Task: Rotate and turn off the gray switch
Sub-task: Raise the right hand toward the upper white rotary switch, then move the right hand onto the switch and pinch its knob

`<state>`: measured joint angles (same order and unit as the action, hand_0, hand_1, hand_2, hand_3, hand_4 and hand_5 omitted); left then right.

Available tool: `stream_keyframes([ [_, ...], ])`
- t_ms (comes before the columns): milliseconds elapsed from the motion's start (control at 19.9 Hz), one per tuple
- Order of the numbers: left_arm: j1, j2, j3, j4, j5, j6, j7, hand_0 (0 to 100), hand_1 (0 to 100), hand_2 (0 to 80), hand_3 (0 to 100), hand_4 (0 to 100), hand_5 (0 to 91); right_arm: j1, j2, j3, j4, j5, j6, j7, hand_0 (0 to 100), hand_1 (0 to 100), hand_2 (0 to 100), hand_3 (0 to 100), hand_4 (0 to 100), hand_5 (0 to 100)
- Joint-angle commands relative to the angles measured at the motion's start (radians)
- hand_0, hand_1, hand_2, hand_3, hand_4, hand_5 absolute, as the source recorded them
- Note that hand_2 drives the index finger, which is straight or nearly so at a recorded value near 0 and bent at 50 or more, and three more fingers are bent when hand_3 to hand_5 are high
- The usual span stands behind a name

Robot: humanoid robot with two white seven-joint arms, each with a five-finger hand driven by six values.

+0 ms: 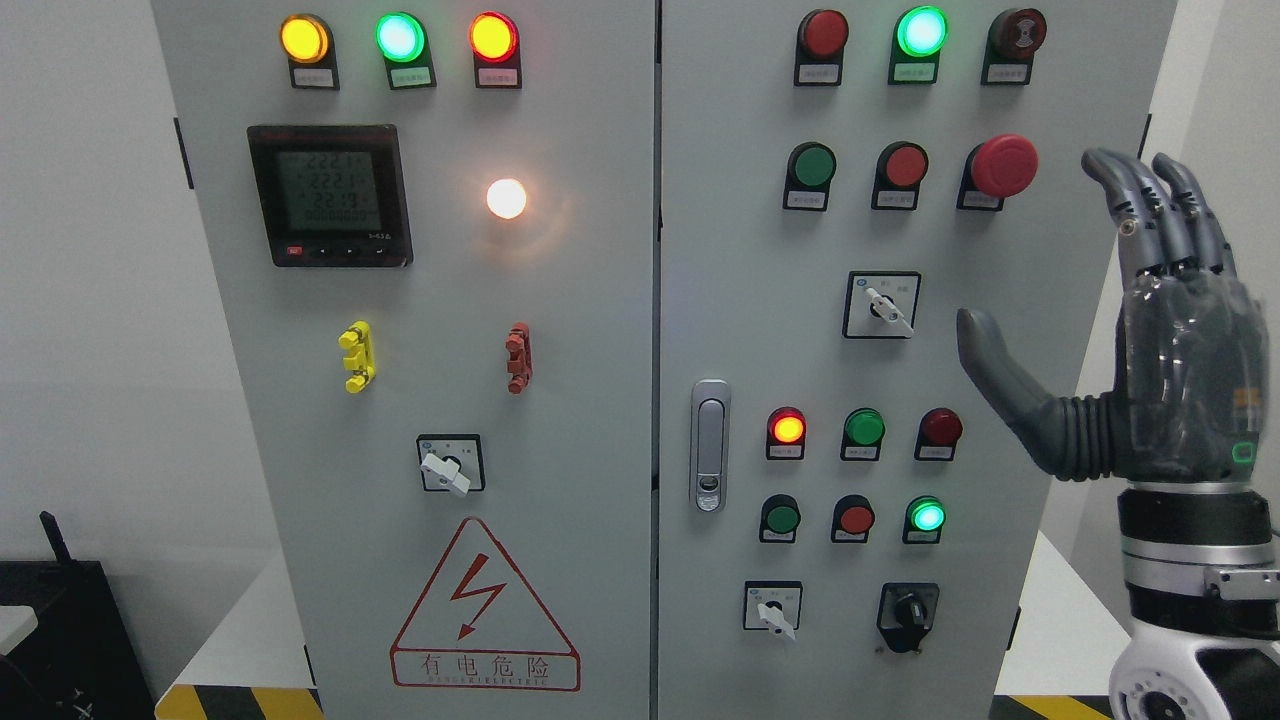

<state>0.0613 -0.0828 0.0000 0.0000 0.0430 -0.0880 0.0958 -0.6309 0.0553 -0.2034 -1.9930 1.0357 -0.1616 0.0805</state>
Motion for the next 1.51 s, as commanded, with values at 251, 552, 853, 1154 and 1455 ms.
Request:
stream_keyframes([
  [251, 0.000, 0.000, -0.002, 0.014, 0.000, 0.001, -0.004, 12, 39, 0.0, 0, 0, 0.0, -0.003, 0.005, 0.087, 0.036, 0.010, 0.076, -0.002, 19, 31, 37, 71, 67, 81],
  [552, 0.000, 0.000, -0.002, 0.014, 0.000, 0.001, -0.004, 12, 39, 0.0, 0, 0, 0.0, 0.005, 0.006, 0.137, 0.048, 0.035, 0.149, -0.002, 15, 29, 44, 80, 84, 100],
  [853, 0.000, 0.000, -0.002, 0.014, 0.000, 0.001, -0.002, 12, 39, 0.0, 0, 0, 0.0, 0.004, 0.006, 0.179, 0.065, 0.073, 0.221, -0.002, 10, 28, 50, 82, 86, 100],
  [1154, 0.000, 0.000, -0.002, 0.014, 0.000, 0.001, -0.002, 12, 39, 0.0, 0, 0, 0.0, -0.006, 0.005, 0.186, 0.092, 0.102, 0.258, -0.002, 6, 27, 53, 83, 87, 100],
  [1455, 0.000, 0.000, -0.002, 0.015, 0.000, 0.001, -0.004, 12, 39, 0.0, 0, 0, 0.0, -0.041, 0.005, 0.190, 0.117, 0.112, 0.292, -0.001, 2, 28, 55, 84, 88, 100],
])
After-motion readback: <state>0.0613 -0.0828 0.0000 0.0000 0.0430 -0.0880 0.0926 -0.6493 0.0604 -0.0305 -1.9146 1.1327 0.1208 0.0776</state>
